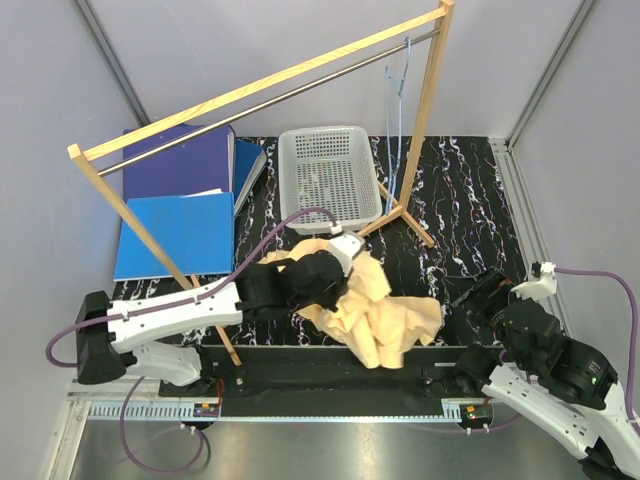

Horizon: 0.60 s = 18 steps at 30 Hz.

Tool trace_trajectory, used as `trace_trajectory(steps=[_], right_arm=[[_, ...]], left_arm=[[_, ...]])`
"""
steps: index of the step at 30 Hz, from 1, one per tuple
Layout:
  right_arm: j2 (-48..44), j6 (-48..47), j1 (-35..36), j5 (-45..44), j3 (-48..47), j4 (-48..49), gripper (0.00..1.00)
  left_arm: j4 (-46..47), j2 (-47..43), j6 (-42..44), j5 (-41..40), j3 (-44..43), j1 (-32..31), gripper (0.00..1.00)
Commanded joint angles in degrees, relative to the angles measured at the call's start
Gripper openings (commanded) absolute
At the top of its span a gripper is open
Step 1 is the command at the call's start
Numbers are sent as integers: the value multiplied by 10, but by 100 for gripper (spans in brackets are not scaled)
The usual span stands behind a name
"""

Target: Remove the t-shirt from the hanger

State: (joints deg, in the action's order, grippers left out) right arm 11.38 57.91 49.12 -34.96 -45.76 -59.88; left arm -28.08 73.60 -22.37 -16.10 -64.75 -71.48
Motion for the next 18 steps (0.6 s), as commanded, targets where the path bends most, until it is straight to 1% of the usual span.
trace_trajectory(steps=[1,2,3,4,5,7,8,9,10,11,12,18], right_arm=[[16,5,3,-13,-5,6,98],[18,5,2,-12,-3,7,98],[19,5,3,-11,-3,8,98],[19,5,3,-10,-3,9,98],[19,5,3,-9,-2,9,98],[20,5,2,-6,-2,10,98],[20,5,3,-5,-1,11,98],[21,5,3,-3,-1,11,98],[21,4,3,-3,-1,11,98],[21,4,3,-2,-1,11,98],[22,4,2,-1,-1,11,98],[28,-1,3,1,0,14,98]], left_arm=[[-43,-54,-72,-78,68,70,0],[-50,-68,-81,-78,79,87,0],[-63,-72,-93,-77,87,118,0],[-70,-73,-97,-82,93,128,0],[-78,-72,-101,-90,103,136,4],[-94,-66,-111,-125,110,146,16],[-99,-62,-112,-132,116,147,32],[-102,-49,-110,-139,117,148,46],[-105,-42,-111,-141,117,150,64],[-108,-34,-114,-144,115,150,86],[-112,-22,-116,-151,116,150,99],[-120,1,-121,-167,112,167,99]])
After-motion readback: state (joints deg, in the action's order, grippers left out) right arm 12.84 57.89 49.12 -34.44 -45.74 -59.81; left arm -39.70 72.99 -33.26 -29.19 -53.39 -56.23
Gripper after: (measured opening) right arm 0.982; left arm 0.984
